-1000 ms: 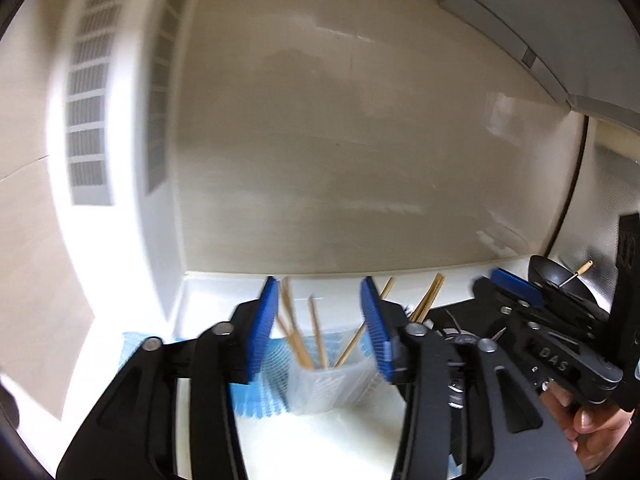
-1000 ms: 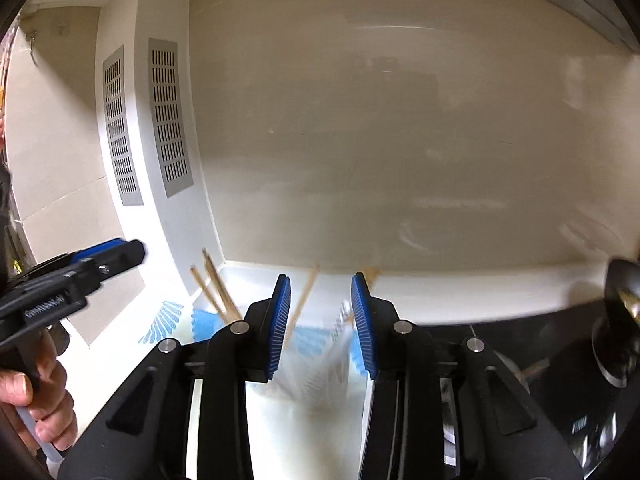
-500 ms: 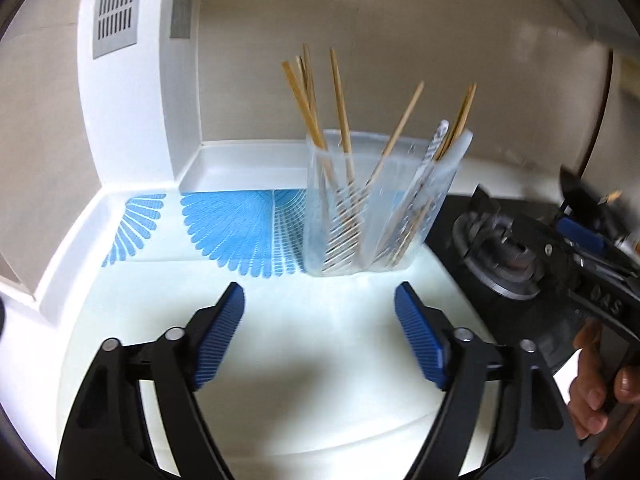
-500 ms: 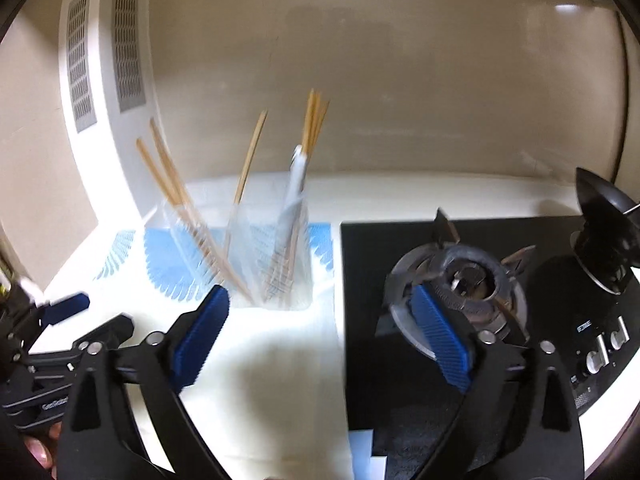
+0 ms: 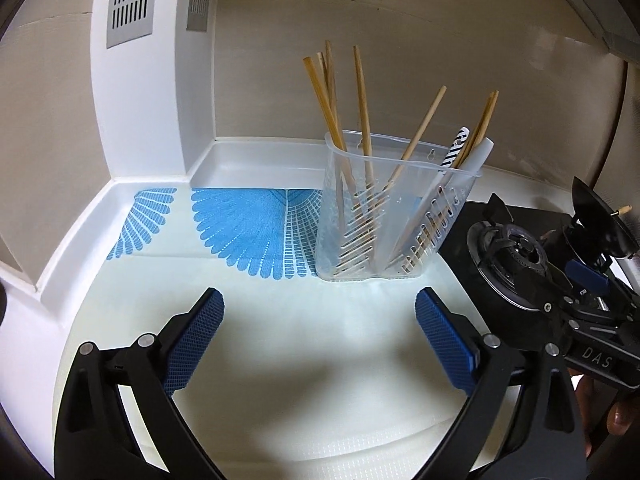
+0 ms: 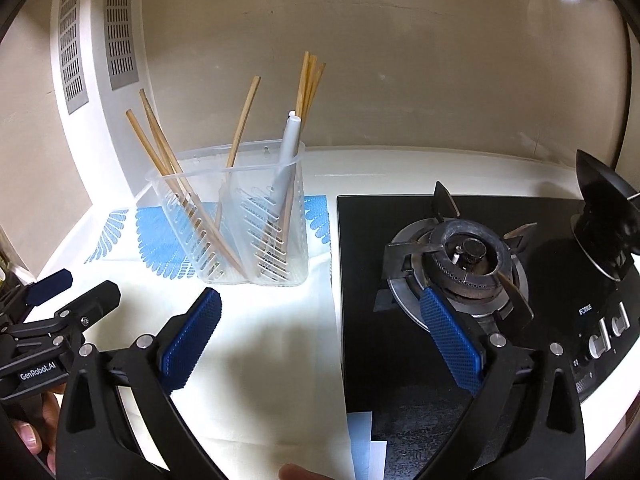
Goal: Organize utensils
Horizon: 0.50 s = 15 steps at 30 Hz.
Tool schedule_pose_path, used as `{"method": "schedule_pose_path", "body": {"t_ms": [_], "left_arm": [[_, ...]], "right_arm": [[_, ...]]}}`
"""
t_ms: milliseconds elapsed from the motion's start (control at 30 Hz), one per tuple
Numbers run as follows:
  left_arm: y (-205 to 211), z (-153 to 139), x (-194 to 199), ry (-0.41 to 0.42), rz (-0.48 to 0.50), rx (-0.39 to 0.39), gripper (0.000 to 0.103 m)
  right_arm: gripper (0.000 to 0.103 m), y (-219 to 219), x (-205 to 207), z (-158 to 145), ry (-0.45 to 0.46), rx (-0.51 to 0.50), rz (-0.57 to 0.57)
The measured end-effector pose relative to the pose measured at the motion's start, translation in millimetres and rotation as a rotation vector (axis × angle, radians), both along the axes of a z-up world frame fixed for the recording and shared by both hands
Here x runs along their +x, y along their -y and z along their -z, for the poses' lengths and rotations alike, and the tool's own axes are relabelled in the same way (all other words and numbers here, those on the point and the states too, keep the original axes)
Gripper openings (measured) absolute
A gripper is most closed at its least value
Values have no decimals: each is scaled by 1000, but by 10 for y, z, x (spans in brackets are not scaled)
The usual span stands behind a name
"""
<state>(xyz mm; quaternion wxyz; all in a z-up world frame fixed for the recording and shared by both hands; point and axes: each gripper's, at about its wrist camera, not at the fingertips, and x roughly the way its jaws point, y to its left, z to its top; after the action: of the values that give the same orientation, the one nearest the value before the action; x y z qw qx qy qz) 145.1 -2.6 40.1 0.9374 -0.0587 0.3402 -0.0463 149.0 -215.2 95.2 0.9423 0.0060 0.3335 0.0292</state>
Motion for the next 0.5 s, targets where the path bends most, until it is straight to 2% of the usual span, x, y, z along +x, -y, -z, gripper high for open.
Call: {"method": "schedule_pose_path", "body": {"t_ms": [500], "left_arm": [[39,-5,-18,-1,18,-12,94]], "right_arm": [[98,-40,-29,7,11,-28,9]]}}
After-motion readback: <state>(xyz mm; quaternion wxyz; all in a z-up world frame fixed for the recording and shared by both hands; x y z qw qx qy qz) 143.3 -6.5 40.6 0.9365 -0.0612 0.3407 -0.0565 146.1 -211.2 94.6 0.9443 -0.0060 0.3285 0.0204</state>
